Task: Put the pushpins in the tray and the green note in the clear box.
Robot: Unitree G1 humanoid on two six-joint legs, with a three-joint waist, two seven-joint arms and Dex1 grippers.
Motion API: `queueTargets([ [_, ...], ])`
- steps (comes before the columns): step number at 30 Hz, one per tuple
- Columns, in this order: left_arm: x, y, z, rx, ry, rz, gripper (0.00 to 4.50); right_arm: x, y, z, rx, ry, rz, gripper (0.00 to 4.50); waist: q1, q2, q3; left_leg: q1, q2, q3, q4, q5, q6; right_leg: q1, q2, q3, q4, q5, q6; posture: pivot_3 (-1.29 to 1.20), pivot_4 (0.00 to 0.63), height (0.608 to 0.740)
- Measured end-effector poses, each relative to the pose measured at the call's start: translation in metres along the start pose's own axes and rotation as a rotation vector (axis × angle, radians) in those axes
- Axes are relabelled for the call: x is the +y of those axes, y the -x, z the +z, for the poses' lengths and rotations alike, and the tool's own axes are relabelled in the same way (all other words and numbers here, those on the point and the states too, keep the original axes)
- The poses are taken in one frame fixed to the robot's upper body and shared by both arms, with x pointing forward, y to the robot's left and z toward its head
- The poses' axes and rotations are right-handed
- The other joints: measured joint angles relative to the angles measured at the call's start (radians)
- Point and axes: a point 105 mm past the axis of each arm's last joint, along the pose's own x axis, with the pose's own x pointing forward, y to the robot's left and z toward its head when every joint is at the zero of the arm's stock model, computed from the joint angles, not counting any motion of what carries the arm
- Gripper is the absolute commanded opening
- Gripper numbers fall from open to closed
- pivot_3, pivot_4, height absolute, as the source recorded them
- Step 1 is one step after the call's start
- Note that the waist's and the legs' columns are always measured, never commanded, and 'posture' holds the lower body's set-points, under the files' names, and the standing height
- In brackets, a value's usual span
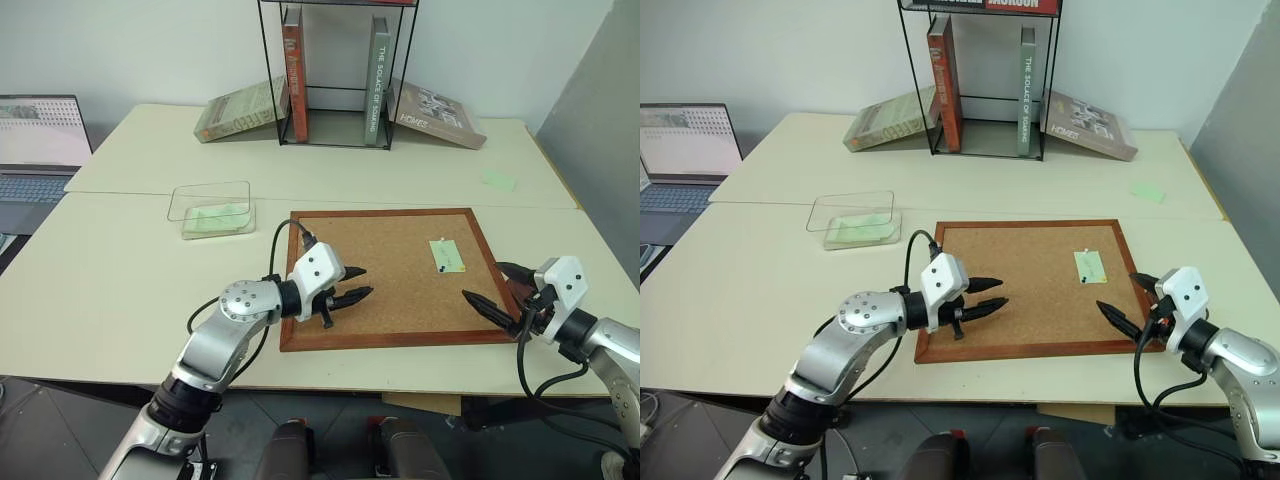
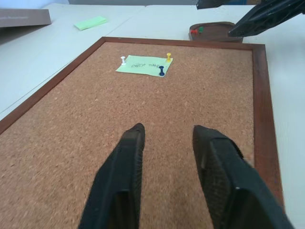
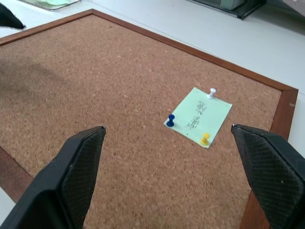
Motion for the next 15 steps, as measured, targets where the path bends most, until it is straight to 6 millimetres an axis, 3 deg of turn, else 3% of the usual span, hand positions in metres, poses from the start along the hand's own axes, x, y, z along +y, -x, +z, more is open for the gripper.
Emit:
queueTargets([
  [5, 0.006, -0.02, -0.007, -0.001, 0.027, 0.012, 0.05, 0.003, -0.01, 0.006, -0.013, 0.0, 0.017, 4.5, -0.001, 0.0, 0.0, 0.0, 0.0, 0.0, 0.0, 0.0, 0.0, 0.0, 0.0, 0.0, 0.0, 0.0, 0.001, 0.0, 0.15, 0.74],
  [10, 0.01, -0.032, -0.007, -0.007, 0.019, 0.011, 0.02, 0.005, -0.022, 0.009, -0.027, -0.012, 0.036, 4.5, -0.001, 0.0, 0.0, -0.001, 0.0, 0.0, 0.0, 0.0, 0.0, 0.0, 0.0, 0.0, 0.0, 0.0, 0.001, 0.0, 0.15, 0.74],
  [15, 0.01, -0.038, -0.024, 0.026, 0.048, 0.011, 0.02, 0.002, -0.033, 0.011, -0.045, -0.046, 0.033, 4.5, -0.002, 0.0, 0.0, 0.0, 0.0, 0.0, 0.0, 0.0, 0.0, 0.0, 0.001, 0.0, 0.0, 0.001, 0.001, 0.0, 0.15, 0.74],
])
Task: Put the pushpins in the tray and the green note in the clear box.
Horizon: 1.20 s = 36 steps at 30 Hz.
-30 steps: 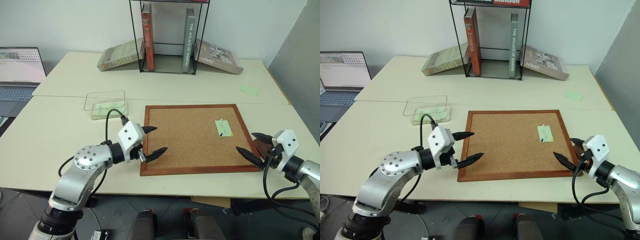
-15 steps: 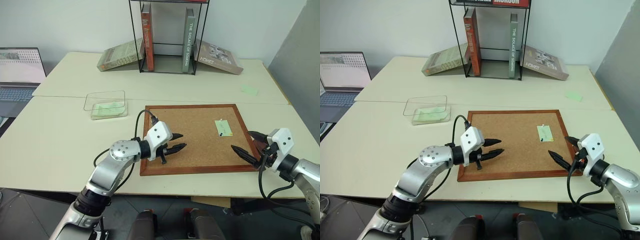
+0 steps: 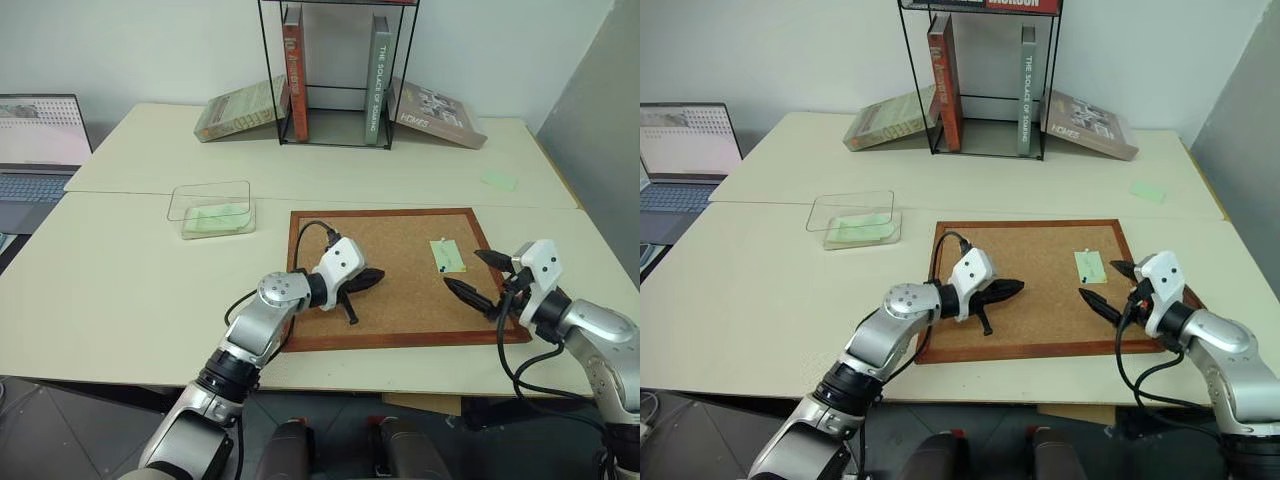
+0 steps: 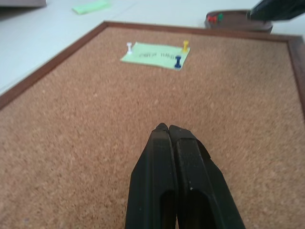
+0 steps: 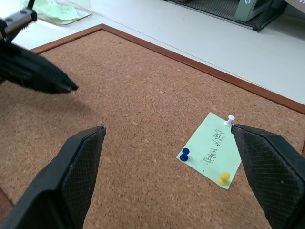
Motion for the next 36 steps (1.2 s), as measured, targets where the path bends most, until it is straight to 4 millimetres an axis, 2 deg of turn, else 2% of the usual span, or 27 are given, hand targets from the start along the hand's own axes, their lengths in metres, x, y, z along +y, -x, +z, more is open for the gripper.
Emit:
queueTargets([
  [4, -0.002, -0.002, -0.016, 0.039, -0.005, -0.017, 0.02, -0.005, -0.014, 0.004, -0.011, -0.015, 0.007, 4.5, -0.001, 0.0, 0.0, 0.0, 0.0, 0.0, 0.0, 0.0, 0.0, 0.0, 0.002, 0.0, 0.0, 0.0, 0.0, 0.0, 0.15, 0.74],
  [9, -0.005, -0.005, -0.016, 0.025, -0.018, -0.037, 0.02, -0.019, -0.038, 0.007, -0.005, -0.035, -0.004, 4.5, 0.0, 0.001, 0.0, 0.0, 0.0, 0.001, 0.001, 0.0, 0.0, 0.0, 0.002, 0.0, 0.001, 0.001, 0.0, 0.0, 0.15, 0.74],
  [15, -0.006, -0.006, -0.016, 0.026, -0.021, -0.043, 0.02, -0.039, -0.066, -0.011, 0.09, -0.051, -0.078, 4.5, 0.001, 0.001, -0.001, 0.0, 0.0, 0.0, 0.0, 0.0, 0.0, 0.0, 0.002, 0.0, 0.001, 0.001, 0.0, 0.0, 0.15, 0.74],
  [20, -0.006, -0.006, -0.016, 0.028, -0.023, -0.042, 0.02, -0.047, -0.075, -0.021, 0.119, -0.05, -0.113, 4.5, 0.001, 0.001, -0.001, 0.0, -0.001, 0.001, 0.001, 0.0, 0.0, 0.0, 0.002, 0.001, 0.001, 0.001, 0.0, 0.0, 0.15, 0.74],
  [21, -0.006, -0.006, -0.016, 0.028, -0.023, -0.042, 0.0, -0.048, -0.076, -0.022, 0.121, -0.05, -0.117, 4.13, 0.001, 0.001, -0.001, 0.0, -0.001, 0.001, 0.001, 0.0, 0.0, 0.0, 0.002, 0.001, 0.001, 0.001, 0.0, 0.0, 0.15, 0.74],
  [23, -0.006, -0.005, -0.016, 0.029, -0.023, -0.041, 0.0, -0.051, -0.076, -0.026, 0.132, -0.049, -0.133, 3.89, 0.0, 0.001, -0.001, 0.0, -0.001, 0.001, 0.001, 0.0, 0.0, 0.0, 0.002, 0.001, 0.001, 0.001, 0.0, 0.0, 0.15, 0.74],
  [25, -0.006, -0.005, -0.016, 0.028, -0.022, -0.039, 0.0, -0.054, -0.076, -0.029, 0.139, -0.04, -0.152, 3.38, -0.001, 0.001, -0.001, 0.0, 0.0, 0.001, 0.0, 0.0, 0.0, 0.0, 0.002, 0.001, 0.001, 0.001, 0.0, 0.0, 0.15, 0.74],
  [36, -0.007, -0.005, -0.016, 0.029, -0.023, -0.041, 0.0, -0.057, -0.082, -0.034, 0.151, -0.039, -0.198, 1.14, -0.002, 0.002, -0.001, 0.0, 0.0, 0.001, 0.0, 0.0, 0.0, 0.0, 0.001, 0.001, 0.001, 0.001, 0.0, 0.0, 0.15, 0.74],
])
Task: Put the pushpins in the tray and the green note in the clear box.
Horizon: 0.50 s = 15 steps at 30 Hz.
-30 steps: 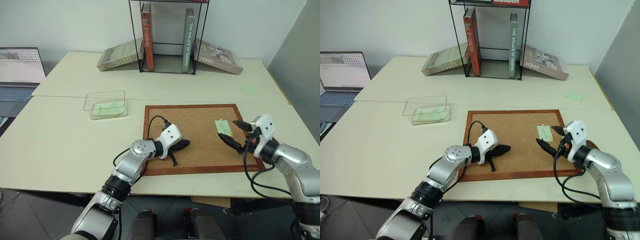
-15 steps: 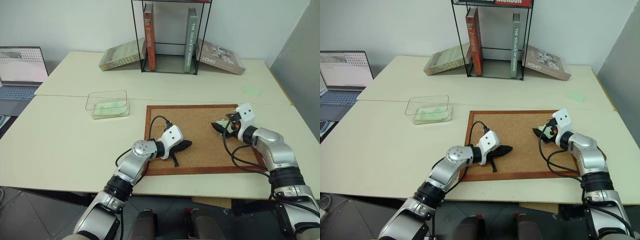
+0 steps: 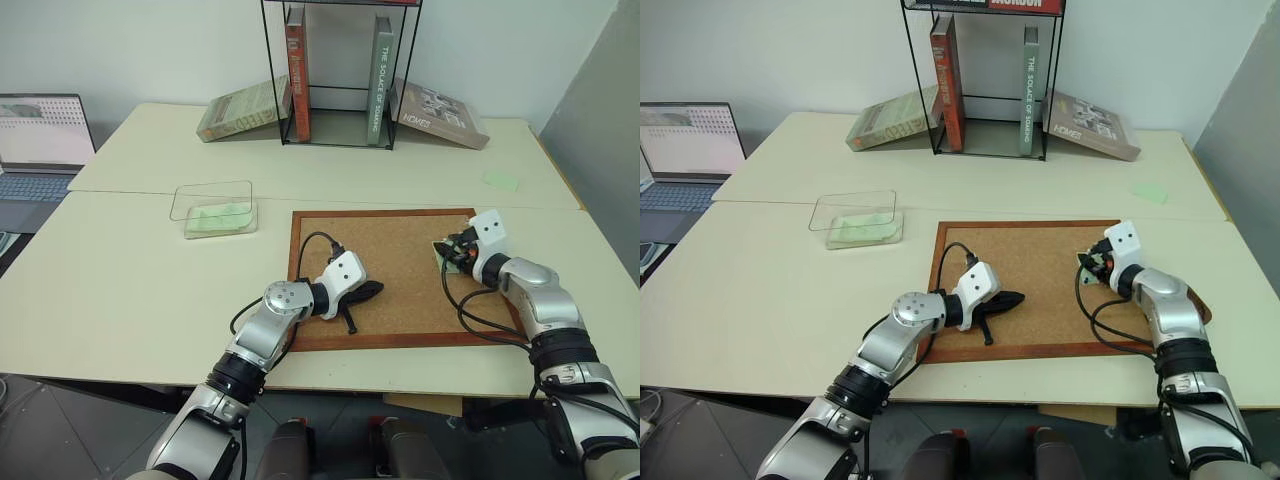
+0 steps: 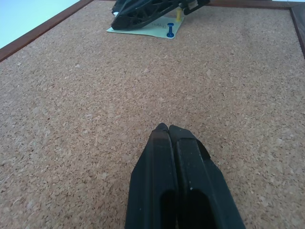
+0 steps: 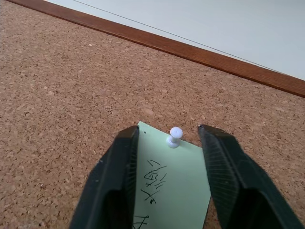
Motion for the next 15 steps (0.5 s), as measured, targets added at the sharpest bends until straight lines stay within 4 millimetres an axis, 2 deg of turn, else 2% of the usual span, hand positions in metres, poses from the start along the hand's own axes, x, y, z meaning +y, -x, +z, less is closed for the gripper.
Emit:
queueTargets([
  [6, 0.0003, 0.0007, -0.0006, 0.006, 0.01, -0.003, 0.0, -0.0005, -0.0012, 0.0011, -0.007, 0.016, -0.021, 0.03, 0.0, 0.0, 0.0, 0.001, 0.0, 0.0, 0.0, 0.0, 0.0, 0.0, 0.0, 0.0, 0.001, 0.0, 0.0, 0.0, 0.15, 0.74],
  [15, 0.0001, 0.0008, -0.0018, 0.019, 0.018, -0.009, 0.0, 0.0002, -0.0012, 0.0088, -0.035, 0.03, -0.033, 0.03, 0.0, 0.0, 0.0, 0.0, 0.0, 0.0, 0.0, 0.0, 0.0, 0.0, 0.0, 0.001, 0.002, 0.0, 0.0, 0.0, 0.15, 0.74],
])
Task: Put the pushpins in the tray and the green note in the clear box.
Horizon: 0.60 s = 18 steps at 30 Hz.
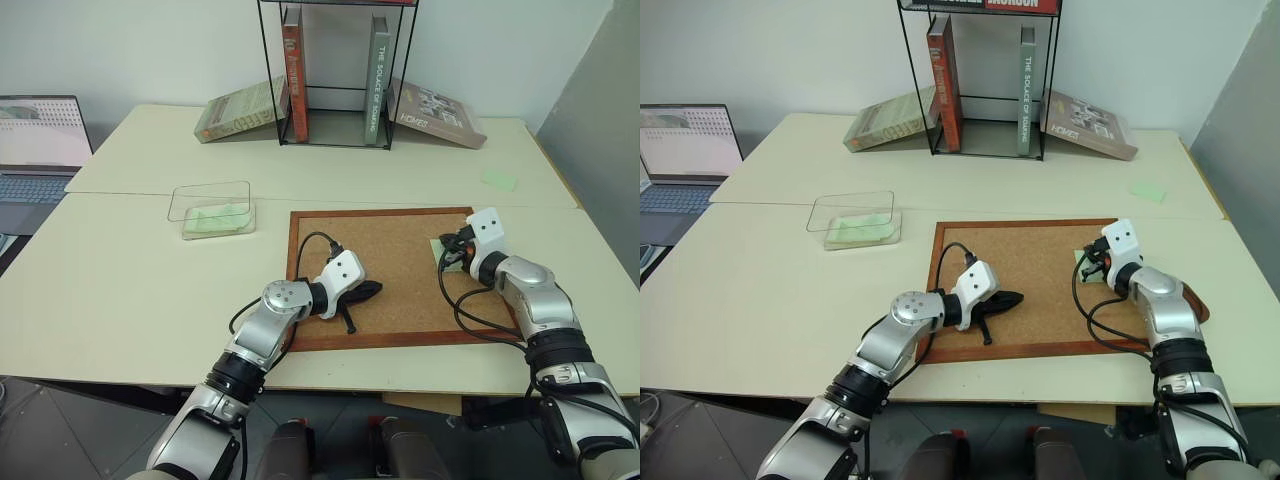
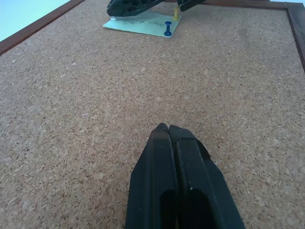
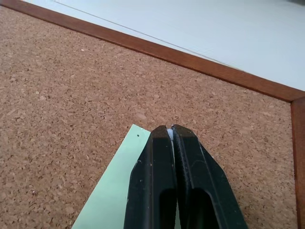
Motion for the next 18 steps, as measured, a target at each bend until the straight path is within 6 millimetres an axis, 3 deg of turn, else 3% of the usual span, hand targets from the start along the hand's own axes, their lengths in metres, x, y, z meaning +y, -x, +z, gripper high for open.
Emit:
queueTargets([
  [5, 0.0, 0.0, 0.0, 0.008, -0.01, -0.003, 0.0, -0.002, 0.004, 0.028, -0.096, 0.031, -0.014, 0.03, 0.0, 0.0, 0.0, 0.0, 0.0, 0.0, 0.0, 0.0, 0.0, 0.0, 0.0, 0.0, 0.0, 0.0, 0.0, 0.0, 0.15, 0.74],
  [15, -0.002, -0.002, 0.001, 0.01, -0.017, -0.012, 0.0, -0.003, 0.014, 0.046, -0.147, 0.032, -0.032, 0.03, 0.001, 0.0, 0.0, 0.0, 0.0, 0.0, 0.0, 0.0, 0.0, 0.0, -0.002, 0.0, 0.0, 0.0, 0.0, 0.0, 0.15, 0.74],
  [18, -0.004, -0.004, 0.002, 0.008, -0.019, -0.02, 0.0, -0.013, 0.029, 0.053, -0.169, 0.047, -0.065, 0.03, 0.006, 0.001, 0.0, -0.001, 0.0, -0.001, 0.0, 0.0, 0.0, 0.0, -0.002, -0.001, -0.001, 0.0, 0.0, 0.0, 0.15, 0.74],
])
